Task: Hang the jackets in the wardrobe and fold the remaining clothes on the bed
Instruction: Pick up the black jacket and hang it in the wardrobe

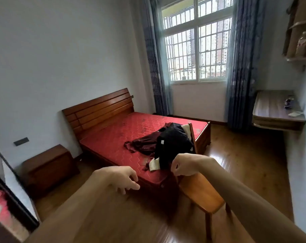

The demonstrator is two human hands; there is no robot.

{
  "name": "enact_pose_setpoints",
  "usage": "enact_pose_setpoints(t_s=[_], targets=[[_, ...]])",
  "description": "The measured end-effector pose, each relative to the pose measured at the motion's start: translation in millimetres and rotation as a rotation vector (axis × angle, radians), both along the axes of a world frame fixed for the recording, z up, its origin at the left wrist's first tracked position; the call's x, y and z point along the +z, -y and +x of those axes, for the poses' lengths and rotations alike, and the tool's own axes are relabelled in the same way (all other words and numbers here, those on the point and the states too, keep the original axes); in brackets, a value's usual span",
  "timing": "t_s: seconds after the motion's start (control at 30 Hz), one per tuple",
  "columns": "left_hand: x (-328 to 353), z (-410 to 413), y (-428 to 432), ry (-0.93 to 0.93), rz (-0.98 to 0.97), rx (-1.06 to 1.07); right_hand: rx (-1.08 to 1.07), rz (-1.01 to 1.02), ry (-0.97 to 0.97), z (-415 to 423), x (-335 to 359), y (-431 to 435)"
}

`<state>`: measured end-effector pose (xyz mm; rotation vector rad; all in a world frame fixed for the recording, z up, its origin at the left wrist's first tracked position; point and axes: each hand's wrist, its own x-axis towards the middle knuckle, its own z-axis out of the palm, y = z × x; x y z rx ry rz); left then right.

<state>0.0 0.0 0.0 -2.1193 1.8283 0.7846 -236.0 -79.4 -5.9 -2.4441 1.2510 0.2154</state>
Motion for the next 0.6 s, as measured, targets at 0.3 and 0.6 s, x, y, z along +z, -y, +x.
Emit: enact_pose_setpoints(t_s=[0.3, 0.6], targets=[[-2, -4, 2, 0.014, -0.028, 0.08, 0.037, 0.043, 0.079, -4, -5, 7], [-9, 23, 3, -0.059, -0.087, 0.115, 0.074, 0.077, -0.007, 34, -5, 13]])
